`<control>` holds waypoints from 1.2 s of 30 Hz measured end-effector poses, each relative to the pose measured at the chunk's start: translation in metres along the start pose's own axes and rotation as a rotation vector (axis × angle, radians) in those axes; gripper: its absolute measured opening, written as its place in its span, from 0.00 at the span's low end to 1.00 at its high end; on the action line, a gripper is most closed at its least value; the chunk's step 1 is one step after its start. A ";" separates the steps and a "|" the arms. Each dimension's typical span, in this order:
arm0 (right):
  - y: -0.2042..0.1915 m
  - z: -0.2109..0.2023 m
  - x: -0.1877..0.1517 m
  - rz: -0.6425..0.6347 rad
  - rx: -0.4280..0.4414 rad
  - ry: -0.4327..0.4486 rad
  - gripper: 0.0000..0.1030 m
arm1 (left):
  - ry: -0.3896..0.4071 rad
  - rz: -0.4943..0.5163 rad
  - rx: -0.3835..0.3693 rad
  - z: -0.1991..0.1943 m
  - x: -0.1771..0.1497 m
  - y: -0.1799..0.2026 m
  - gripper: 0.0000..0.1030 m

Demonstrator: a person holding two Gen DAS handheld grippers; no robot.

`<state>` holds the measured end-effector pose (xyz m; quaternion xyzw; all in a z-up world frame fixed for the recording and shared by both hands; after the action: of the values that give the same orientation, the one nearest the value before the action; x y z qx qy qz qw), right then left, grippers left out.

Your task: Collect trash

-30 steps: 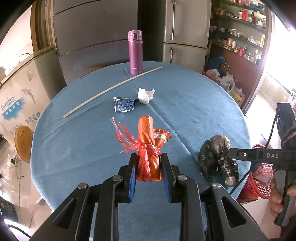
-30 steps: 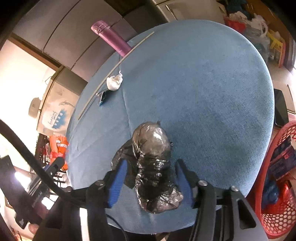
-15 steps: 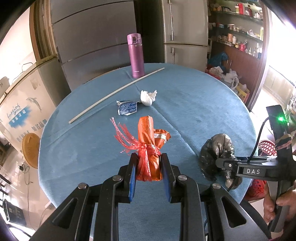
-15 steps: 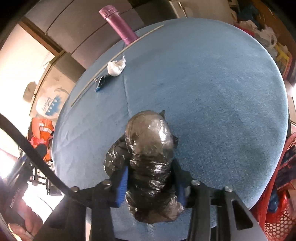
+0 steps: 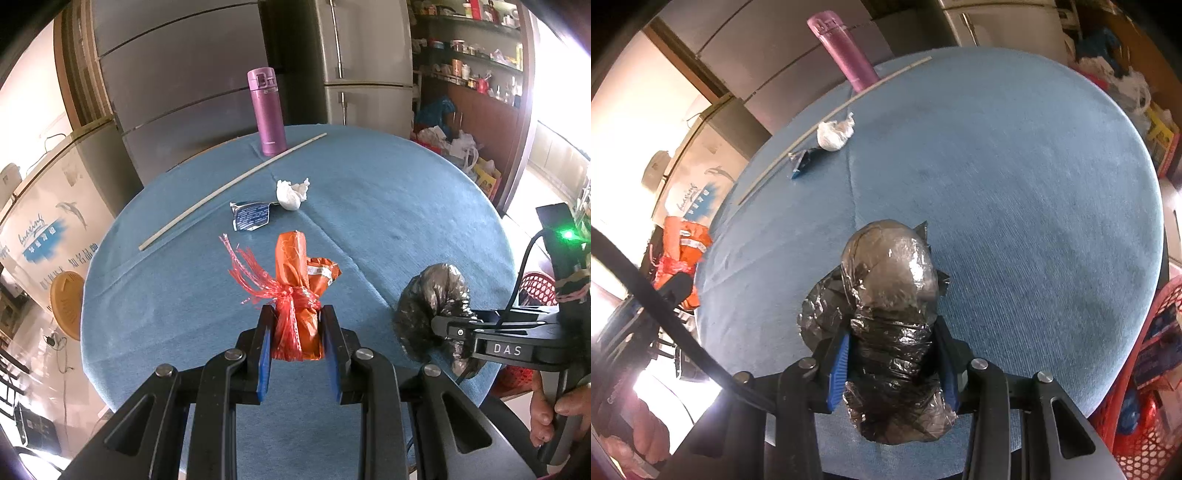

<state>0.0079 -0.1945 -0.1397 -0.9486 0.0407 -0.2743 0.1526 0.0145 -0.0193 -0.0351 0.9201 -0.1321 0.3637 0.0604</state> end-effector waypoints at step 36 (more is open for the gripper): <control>0.035 -0.017 0.000 0.070 -0.044 0.055 0.42 | -0.208 -0.357 -0.072 0.058 -0.004 -0.103 0.62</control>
<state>-0.0008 -0.2326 -0.1367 -0.9419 0.0839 -0.2936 0.1398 0.0785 0.0681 -0.0816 0.9587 0.0145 0.2454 0.1429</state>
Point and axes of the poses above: each gripper's, at about its wrist camera, not at the fingertips, and z roughly the way its jaws point, y to its right, x to its top, the point moved 2 cm from there along z, roughly the way its jaws point, and after that the axes turned 11 degrees about -z, right-handed, at the moved point
